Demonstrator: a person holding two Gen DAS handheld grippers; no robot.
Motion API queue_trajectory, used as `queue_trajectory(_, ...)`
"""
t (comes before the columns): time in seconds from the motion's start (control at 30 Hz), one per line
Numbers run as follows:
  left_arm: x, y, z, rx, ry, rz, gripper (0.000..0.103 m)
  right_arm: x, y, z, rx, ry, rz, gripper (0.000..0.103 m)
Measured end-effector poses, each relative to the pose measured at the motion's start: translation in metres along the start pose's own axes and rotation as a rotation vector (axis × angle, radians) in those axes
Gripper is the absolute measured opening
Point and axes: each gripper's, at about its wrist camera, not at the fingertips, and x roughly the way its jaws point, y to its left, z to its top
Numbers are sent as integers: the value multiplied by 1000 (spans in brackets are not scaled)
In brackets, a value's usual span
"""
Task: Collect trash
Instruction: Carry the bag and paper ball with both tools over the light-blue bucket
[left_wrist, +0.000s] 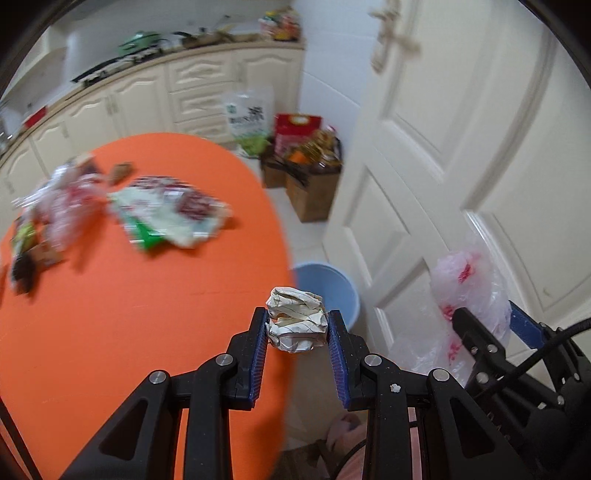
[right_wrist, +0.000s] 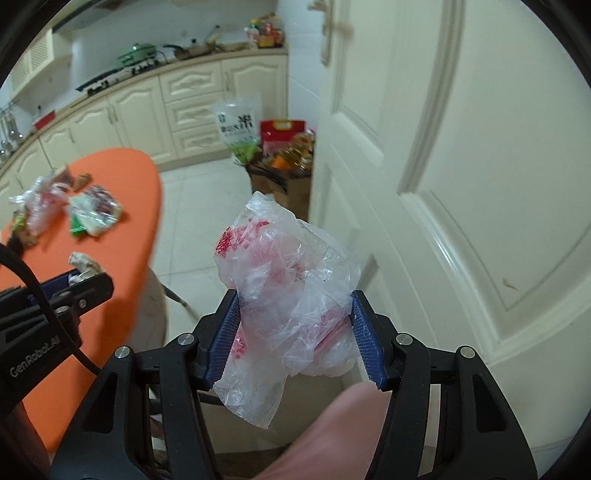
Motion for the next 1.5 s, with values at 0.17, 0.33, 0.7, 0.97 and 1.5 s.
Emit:
queue_trajectory(0.17, 49, -38, 11, 59, 30, 9, 28, 25, -30, -6, 50, 37, -68, 56)
queue_trajectory(0.33, 96, -62, 16, 81, 74, 24, 28, 56, -50, -12, 94, 65, -138, 56)
queue_trajectory(0.7, 223, -75, 41, 61, 143, 65, 28, 132, -67, -19, 97, 141, -136, 56)
queue_trajectory(0.97, 324, -71, 52, 26, 172, 121, 28, 202, -62, -10, 85, 172, -103, 56)
queue_trajectory(1.5, 525, -27, 75, -92, 294, 190, 28, 345, -34, -19, 63, 318, -9, 56)
